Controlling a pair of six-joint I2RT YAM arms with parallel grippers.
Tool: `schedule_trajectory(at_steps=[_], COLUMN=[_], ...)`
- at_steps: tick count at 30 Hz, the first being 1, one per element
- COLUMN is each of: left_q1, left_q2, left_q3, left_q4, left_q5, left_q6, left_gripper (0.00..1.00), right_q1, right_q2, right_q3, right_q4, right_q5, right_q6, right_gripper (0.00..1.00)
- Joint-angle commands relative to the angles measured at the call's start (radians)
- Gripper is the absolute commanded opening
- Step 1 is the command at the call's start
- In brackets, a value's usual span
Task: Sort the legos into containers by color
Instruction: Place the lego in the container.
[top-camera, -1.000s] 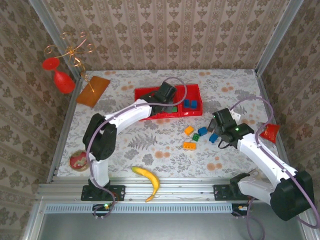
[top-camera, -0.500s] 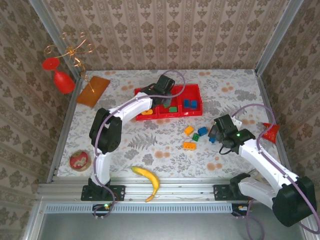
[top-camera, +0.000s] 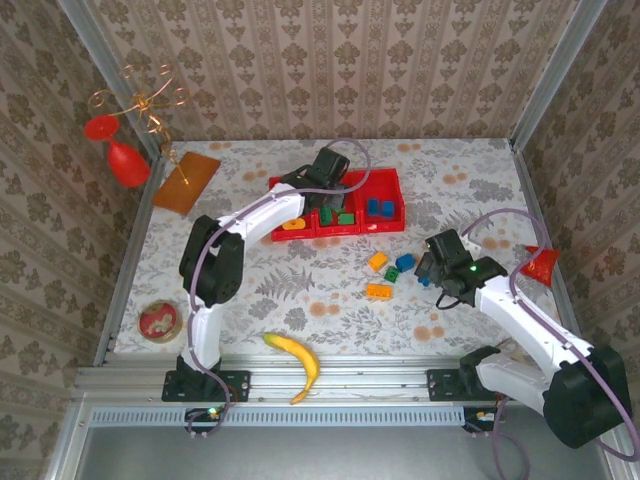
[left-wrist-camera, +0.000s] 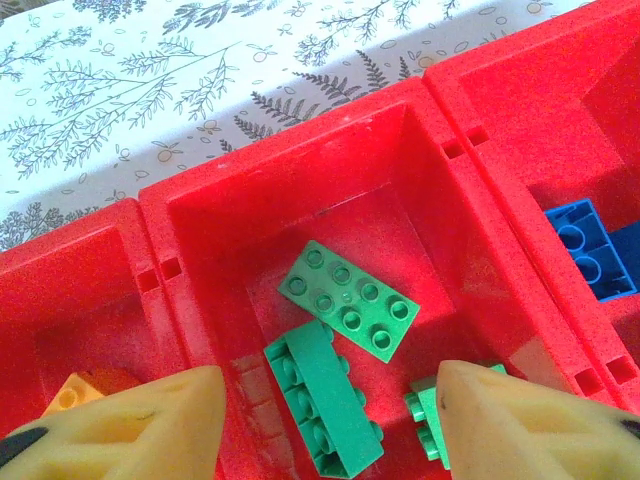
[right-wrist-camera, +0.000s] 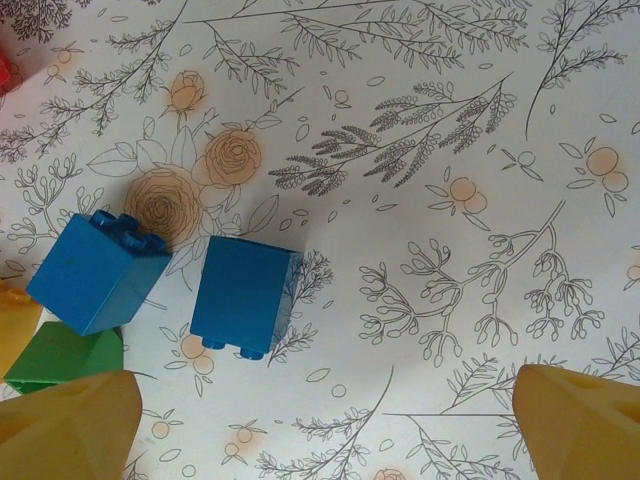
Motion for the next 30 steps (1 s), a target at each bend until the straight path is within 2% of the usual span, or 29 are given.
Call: schedule_trajectory(at_steps=[1,5,9,11,14,24,30], left_q1=[0.003,0.002,0.000,0.000,0.001,0.020,0.058], left_q2=[-0.095,-0.169,-0.259,-0.299,-0.364,-0.631,-0.780], left_q3=[-0.025,-0.083,-0.162,-0.201,-0.270,-0.566,-0.751], left_q4=[0.004,0.030,0.067,0.074,0.086,0.158,0.217], left_q5=[0.005,0.013,0.021,0.018,0.004,-0.078,-0.078], left_q6=[-0.007,-0.032,-0.052,-0.061,-0.078,-0.145,-0.205], left_gripper=[0.60,0.64,0.74,0.82,1.00,1.00,1.00], right_q1=[0.020,0.050,0.077,0.087,0.086,0.052,0.036], right_q2=[0.008,0.020,0.036,0.042,0.053,0.177,0.249], right_q3=[-0.012,-0.006,-0.003,-0.002,-0.001,0.049,0.071], right_q4=[-0.019,-0.021,-0.008,-0.002,0.005,0.043,0.076], right_q5=[-0.012,-0.011,-0.023,-0.018,-0.011,-0.056,-0.080], right_q6=[0.039,0.056,0.072,0.077,0.076,0.029,0.014], right_gripper=[0.95,0.94,0.92,0.92,0.92,0.89,0.87])
